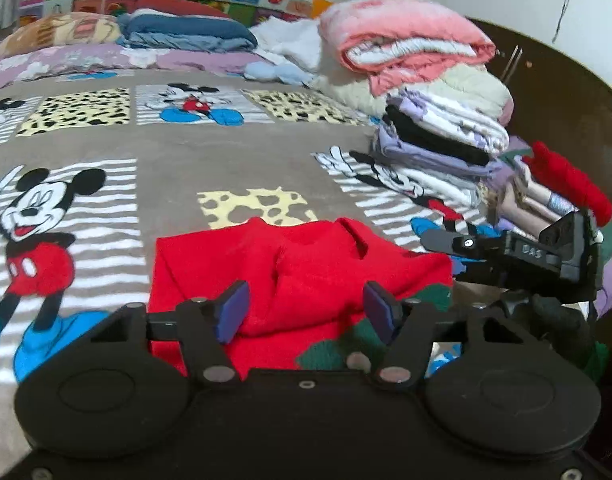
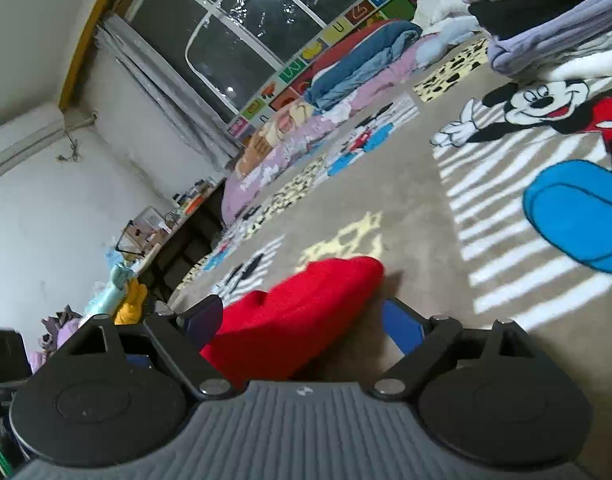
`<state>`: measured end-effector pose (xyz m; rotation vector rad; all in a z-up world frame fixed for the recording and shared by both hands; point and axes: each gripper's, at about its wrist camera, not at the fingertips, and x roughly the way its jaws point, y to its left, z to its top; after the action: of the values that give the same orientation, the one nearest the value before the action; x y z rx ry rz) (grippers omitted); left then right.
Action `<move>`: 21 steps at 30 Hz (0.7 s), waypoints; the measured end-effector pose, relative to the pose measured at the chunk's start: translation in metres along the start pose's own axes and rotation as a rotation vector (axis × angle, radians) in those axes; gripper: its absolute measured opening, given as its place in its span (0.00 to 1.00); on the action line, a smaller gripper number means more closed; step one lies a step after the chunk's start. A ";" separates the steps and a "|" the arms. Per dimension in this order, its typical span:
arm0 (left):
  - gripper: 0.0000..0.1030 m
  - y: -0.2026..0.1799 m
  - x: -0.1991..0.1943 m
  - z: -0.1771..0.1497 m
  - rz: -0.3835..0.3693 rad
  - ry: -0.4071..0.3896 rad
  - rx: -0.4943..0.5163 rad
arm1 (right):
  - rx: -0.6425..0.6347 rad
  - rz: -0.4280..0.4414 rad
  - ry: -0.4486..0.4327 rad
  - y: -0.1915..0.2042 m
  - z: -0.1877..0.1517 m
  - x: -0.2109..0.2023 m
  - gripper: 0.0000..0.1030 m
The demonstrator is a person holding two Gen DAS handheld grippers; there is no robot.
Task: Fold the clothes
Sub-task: 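Grasp the red sweater edge with the left tool while the right tool grasps another edge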
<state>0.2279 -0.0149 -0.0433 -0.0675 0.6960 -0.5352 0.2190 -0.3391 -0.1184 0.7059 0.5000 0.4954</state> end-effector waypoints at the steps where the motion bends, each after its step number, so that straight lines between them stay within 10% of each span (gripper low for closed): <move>1: 0.53 0.000 0.004 0.002 -0.005 0.011 0.007 | 0.003 0.008 -0.002 -0.001 0.000 0.000 0.85; 7: 0.32 -0.005 0.011 0.008 -0.024 0.054 0.054 | 0.013 0.032 -0.009 -0.003 -0.002 0.002 0.85; 9: 0.04 -0.010 0.011 0.008 -0.026 0.062 0.075 | 0.011 0.041 -0.012 -0.003 -0.002 0.003 0.85; 21: 0.03 -0.062 -0.056 -0.019 0.027 0.015 0.383 | -0.211 0.097 -0.088 0.035 -0.007 -0.021 0.75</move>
<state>0.1524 -0.0385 -0.0101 0.3037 0.5981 -0.6355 0.1896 -0.3251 -0.0921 0.5485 0.3263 0.5955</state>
